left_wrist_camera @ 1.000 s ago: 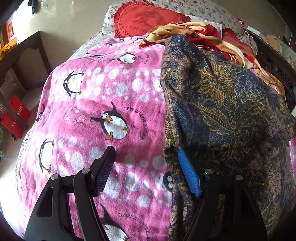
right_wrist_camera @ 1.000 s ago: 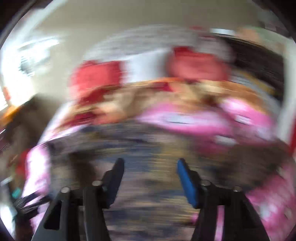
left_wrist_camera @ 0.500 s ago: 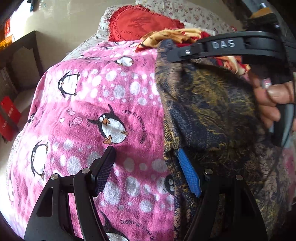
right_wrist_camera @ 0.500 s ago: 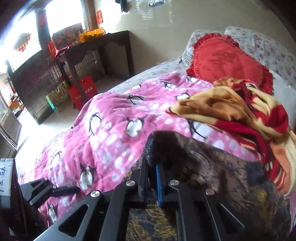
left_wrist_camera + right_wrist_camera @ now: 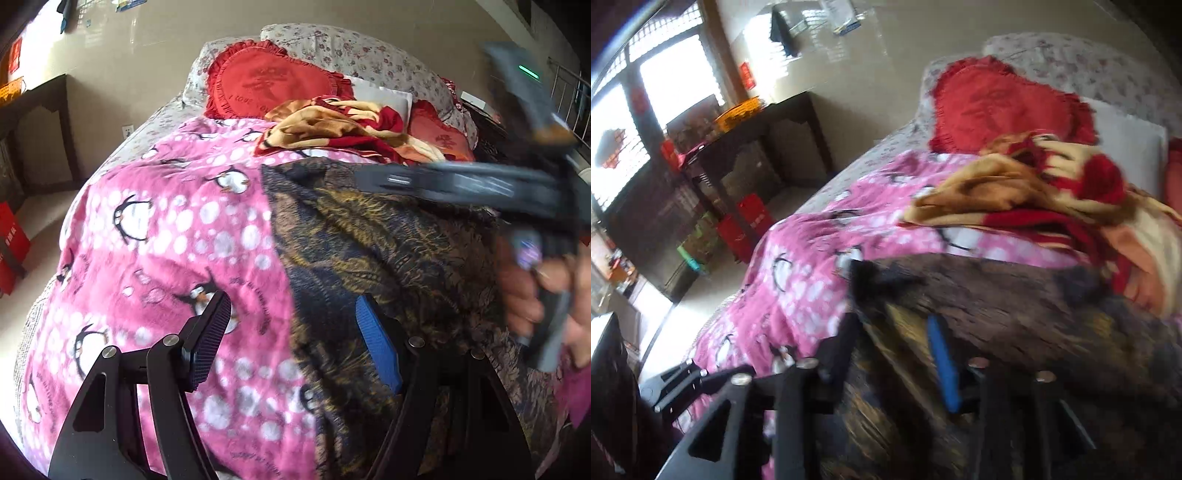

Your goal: Fold small clothes

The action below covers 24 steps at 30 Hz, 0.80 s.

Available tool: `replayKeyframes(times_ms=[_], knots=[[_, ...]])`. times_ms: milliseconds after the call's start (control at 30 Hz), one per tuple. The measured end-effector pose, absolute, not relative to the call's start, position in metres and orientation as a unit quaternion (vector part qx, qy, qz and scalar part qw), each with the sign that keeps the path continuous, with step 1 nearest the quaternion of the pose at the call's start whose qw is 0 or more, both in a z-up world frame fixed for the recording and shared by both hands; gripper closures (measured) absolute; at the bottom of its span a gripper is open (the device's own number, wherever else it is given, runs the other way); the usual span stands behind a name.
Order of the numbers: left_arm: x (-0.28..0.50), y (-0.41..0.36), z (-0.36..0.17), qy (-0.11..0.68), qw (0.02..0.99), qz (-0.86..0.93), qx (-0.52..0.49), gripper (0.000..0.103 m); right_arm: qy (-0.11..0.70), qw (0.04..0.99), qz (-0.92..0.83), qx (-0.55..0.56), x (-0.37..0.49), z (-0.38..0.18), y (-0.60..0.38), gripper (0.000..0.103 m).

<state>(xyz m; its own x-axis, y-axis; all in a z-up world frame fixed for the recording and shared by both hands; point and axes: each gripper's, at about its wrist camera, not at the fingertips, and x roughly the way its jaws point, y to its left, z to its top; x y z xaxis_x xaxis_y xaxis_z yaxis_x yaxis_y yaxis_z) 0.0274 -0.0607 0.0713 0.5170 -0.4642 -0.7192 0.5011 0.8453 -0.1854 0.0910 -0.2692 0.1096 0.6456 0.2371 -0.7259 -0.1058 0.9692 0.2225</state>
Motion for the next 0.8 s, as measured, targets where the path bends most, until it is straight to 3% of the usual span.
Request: replayKeyframes(times_ms=[200,267,333,367,533,633,800], knots=[[0.042,-0.092,0.044,0.439,0.860,-0.255,0.052,0.032,0.393,0.906,-0.153,0.042,-0.009,0.112,-0.400,0.040],[0.045,-0.096,0.032,0.455,0.856,-0.238,0.064,0.032,0.417,0.893,-0.158,0.064,-0.020,0.100,-0.431,0.052],[0.049,-0.099,0.022,0.464,0.853,-0.230,0.070,0.031,0.450,0.878,-0.143,0.080,-0.024,0.080,-0.456,0.057],[0.048,-0.100,0.021,0.458,0.856,-0.231,0.072,0.030,0.461,0.870,-0.165,0.067,-0.024,0.069,-0.467,0.055],[0.042,-0.106,0.026,0.458,0.856,-0.220,0.101,0.030,0.422,0.868,-0.255,0.058,-0.025,0.076,-0.496,0.053],[0.035,-0.104,0.039,0.455,0.856,-0.227,0.095,0.030,0.416,0.874,-0.210,0.140,-0.040,0.082,-0.502,0.053],[0.021,-0.110,0.060,0.427,0.865,-0.253,0.075,0.030,0.413,0.885,-0.183,0.110,-0.071,0.086,-0.472,0.053]])
